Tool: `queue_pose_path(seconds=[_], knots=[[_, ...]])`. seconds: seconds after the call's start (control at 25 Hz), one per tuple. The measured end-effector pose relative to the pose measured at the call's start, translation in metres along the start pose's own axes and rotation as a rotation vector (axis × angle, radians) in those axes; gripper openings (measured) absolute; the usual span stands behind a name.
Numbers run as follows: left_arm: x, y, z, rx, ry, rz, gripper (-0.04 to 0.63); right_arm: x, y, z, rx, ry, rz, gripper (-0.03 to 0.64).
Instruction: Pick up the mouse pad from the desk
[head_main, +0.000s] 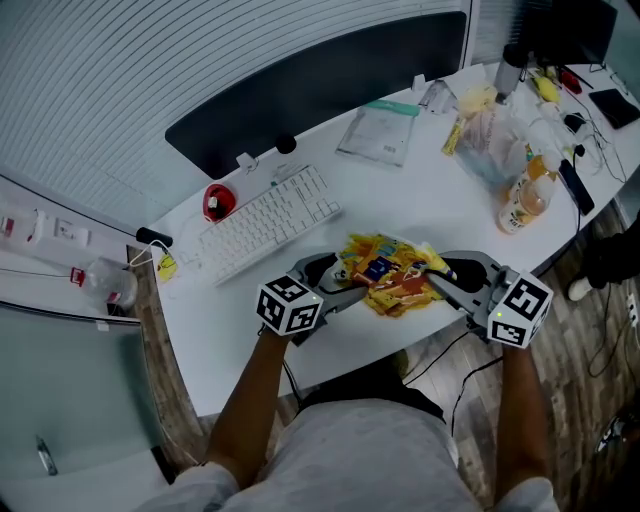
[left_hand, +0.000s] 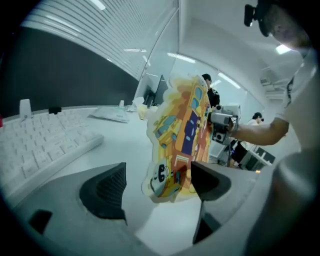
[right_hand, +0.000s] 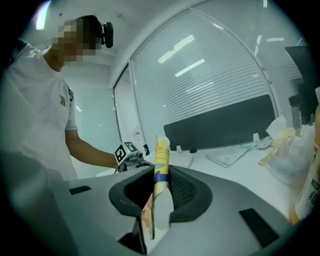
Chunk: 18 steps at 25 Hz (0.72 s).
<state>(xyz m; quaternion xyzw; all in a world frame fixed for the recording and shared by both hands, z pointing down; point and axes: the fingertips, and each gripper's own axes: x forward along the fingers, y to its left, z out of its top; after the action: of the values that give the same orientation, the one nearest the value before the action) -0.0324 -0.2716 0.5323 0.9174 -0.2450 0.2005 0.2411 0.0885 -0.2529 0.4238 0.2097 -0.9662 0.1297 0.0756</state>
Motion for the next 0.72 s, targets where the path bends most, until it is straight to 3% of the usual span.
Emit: queue_pose_path(seconds=[0.12,0.2,0.24,0.32,0.4,0.6,0.72], knots=[[0.002,-0.017,0.007,0.047,-0.014,-0.106,0.402,-0.002,0.005,0.005,-0.013,0.001,0.020,0.081],[0.002,-0.025,0.011,0.077,-0.016,-0.135,0.396,-0.003,0.006,0.007,-0.023,0.001,0.014,0.083],[0.002,-0.027,0.012,0.093,-0.017,-0.130,0.354,-0.004,0.005,0.008,-0.028,0.000,0.005,0.082],[0.000,-0.026,0.015,0.116,-0.028,-0.104,0.186,-0.007,0.001,0.009,-0.036,-0.003,-0.020,0.083],[-0.004,-0.029,0.021,0.130,-0.049,-0.099,0.121,-0.012,-0.003,0.011,-0.047,-0.009,-0.048,0.083],[-0.015,-0.043,0.037,0.184,-0.098,-0.109,0.027,-0.020,-0.010,0.022,-0.091,-0.041,-0.121,0.084],[-0.025,-0.050,0.046,0.237,-0.122,-0.106,0.023,-0.025,-0.012,0.028,-0.142,-0.041,-0.171,0.113]])
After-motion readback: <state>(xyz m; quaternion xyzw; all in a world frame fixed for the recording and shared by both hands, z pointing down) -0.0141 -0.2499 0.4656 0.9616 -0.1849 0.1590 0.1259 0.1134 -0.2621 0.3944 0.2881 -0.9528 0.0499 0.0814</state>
